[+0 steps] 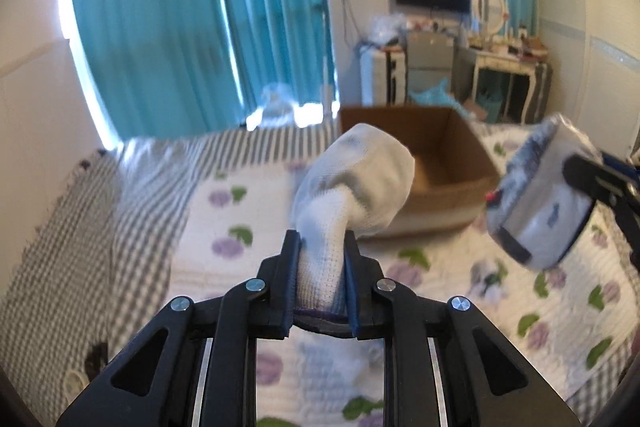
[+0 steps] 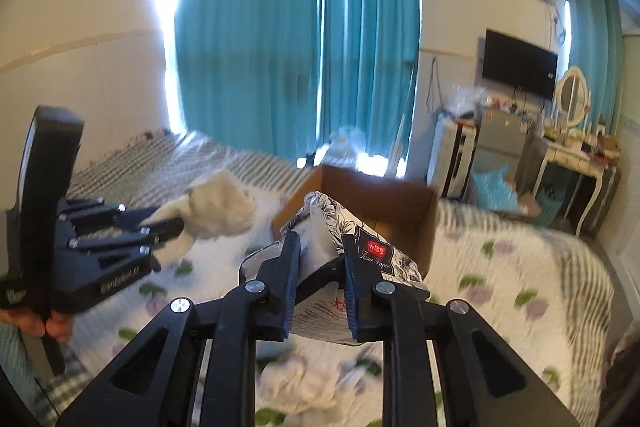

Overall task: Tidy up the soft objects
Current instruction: 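Carry both items to the cardboard box and open both grippers to drop them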

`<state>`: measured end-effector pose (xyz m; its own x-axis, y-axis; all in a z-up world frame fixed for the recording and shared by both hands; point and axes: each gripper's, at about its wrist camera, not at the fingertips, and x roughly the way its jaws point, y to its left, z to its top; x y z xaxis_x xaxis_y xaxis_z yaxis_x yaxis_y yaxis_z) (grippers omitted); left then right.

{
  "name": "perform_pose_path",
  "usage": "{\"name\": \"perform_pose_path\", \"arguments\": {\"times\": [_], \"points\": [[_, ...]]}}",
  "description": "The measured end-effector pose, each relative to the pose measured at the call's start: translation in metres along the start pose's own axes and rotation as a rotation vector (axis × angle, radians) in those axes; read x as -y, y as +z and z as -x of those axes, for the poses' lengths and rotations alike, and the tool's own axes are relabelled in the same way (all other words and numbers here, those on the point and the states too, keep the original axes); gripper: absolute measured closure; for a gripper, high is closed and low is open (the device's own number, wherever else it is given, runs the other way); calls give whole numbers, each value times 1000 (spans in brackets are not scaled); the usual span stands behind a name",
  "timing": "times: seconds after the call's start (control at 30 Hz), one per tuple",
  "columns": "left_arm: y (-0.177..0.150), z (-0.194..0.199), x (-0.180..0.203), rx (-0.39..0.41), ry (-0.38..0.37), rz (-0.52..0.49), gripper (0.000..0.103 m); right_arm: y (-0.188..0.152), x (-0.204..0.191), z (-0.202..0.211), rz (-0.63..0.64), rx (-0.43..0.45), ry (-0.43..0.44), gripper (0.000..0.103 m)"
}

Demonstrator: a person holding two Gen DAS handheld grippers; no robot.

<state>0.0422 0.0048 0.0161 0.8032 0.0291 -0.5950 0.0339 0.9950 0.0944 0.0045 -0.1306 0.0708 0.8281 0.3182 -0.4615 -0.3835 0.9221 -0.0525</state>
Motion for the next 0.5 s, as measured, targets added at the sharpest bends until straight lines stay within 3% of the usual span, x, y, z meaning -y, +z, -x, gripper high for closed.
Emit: {"name": "perform_pose_path", "arguments": {"times": [0.27,0.5], "points": [[58,-18,26,65,-28,-33,84,74,37,-40,5,58,-26,84],[86,-70,53,47,-50,-33,84,92,77,-119,-27,12,-29,84]]}}
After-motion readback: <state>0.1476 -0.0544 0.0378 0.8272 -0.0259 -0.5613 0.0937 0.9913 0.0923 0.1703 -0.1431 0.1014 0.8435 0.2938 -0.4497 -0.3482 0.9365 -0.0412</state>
